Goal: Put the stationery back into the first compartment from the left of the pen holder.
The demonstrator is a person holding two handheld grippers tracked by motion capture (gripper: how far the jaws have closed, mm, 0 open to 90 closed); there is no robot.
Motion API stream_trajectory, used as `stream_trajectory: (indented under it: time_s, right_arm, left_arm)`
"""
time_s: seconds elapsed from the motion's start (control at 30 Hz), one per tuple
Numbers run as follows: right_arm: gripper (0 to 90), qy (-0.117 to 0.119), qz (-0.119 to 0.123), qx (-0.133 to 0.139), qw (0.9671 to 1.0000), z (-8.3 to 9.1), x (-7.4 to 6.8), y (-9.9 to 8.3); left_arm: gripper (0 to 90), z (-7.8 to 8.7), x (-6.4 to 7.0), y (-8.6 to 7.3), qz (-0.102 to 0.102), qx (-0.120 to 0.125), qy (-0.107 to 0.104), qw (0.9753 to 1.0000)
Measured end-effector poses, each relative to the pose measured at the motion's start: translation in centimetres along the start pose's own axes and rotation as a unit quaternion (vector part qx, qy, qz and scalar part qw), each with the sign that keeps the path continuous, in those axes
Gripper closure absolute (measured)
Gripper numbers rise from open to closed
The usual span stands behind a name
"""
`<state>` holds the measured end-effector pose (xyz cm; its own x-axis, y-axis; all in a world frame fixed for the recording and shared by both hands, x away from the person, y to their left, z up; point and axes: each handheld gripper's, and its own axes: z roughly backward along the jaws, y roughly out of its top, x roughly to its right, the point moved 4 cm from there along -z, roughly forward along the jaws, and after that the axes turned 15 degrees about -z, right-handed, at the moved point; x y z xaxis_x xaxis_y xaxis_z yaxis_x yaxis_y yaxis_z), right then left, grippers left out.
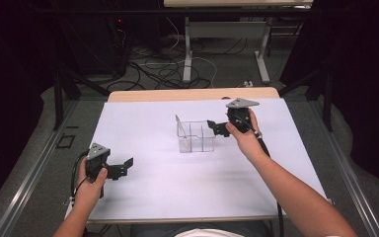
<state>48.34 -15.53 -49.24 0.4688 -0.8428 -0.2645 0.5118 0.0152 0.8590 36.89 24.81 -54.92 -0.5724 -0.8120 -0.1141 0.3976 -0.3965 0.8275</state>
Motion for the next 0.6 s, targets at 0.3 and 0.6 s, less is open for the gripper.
stream_trajectory:
  time_s: [0.3,0.6]
  right_arm:
    - [0.0,-0.017,0.008,-0.001,0.9998,3.8,1.9,-1.0]
    - [0.0,-0.036,-0.016,-0.004,0.9992,7.9,4.5,-3.0]
  left_arm:
    - [0.3,0.1,-0.1,-0.1,0.002,-0.001,0.002,1.0]
    - [0.3,0.0,0.0,-0.1,-0.001,-0.001,0.005,1.0]
